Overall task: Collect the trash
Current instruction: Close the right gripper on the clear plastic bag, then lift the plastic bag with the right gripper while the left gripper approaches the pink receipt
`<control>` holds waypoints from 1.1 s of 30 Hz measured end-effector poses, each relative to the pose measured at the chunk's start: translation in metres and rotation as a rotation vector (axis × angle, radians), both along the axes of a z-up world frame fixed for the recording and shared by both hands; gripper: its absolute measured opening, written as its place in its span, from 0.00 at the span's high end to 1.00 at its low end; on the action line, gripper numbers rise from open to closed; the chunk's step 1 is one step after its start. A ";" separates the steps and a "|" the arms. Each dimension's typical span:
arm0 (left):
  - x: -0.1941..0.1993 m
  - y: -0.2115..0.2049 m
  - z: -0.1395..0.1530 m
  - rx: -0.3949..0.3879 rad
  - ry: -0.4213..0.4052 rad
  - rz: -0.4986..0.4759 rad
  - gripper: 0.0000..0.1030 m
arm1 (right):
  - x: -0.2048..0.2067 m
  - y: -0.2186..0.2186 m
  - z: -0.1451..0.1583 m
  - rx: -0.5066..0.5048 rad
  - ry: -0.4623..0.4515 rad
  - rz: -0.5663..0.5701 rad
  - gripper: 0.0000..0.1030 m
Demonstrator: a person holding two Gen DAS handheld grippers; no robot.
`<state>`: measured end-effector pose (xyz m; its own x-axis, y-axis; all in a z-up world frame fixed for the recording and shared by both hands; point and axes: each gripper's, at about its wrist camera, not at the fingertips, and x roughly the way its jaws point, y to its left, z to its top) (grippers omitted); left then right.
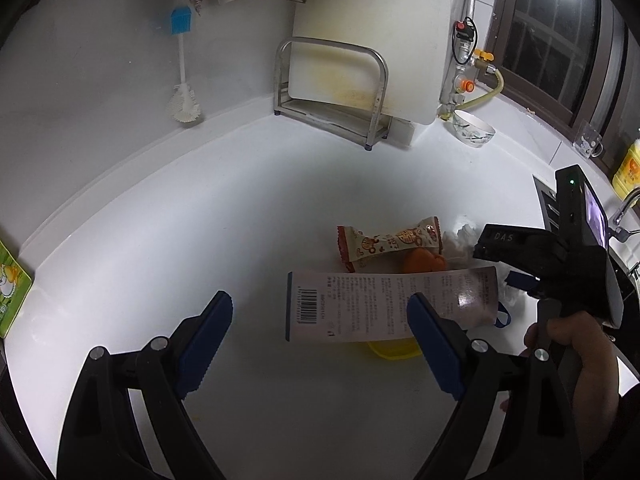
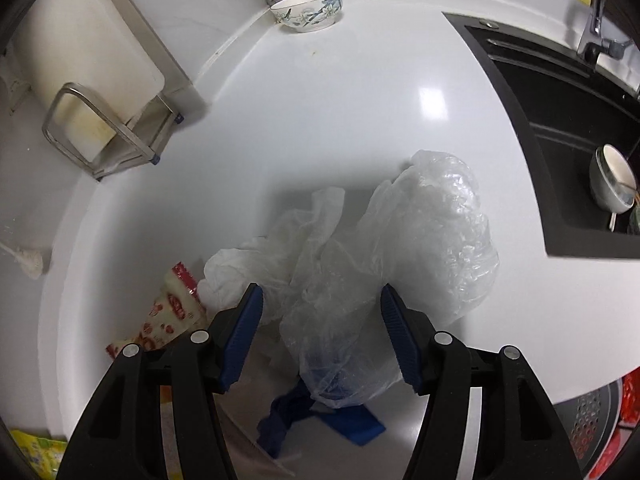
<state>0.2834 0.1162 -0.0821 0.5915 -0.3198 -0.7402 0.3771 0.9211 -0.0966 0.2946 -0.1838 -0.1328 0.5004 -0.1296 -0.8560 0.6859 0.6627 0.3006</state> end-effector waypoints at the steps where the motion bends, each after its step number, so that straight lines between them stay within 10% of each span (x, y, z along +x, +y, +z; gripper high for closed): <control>1: 0.000 0.001 0.000 -0.003 0.002 0.000 0.15 | 0.001 -0.001 0.000 -0.010 -0.004 -0.001 0.44; 8: 0.001 0.003 -0.002 -0.018 0.012 0.007 0.15 | 0.006 -0.002 -0.003 -0.073 -0.008 0.070 0.93; 31: -0.009 -0.021 -0.008 -0.001 0.017 -0.045 0.15 | -0.023 -0.026 0.011 0.070 -0.167 0.136 0.93; 33: -0.009 -0.021 -0.008 -0.001 0.018 -0.046 0.15 | -0.019 -0.023 0.011 0.082 -0.163 0.150 0.64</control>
<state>0.2744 0.0947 -0.0897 0.5628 -0.3470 -0.7502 0.4172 0.9028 -0.1046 0.2760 -0.2072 -0.1216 0.6411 0.0233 -0.7671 0.5199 0.7220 0.4565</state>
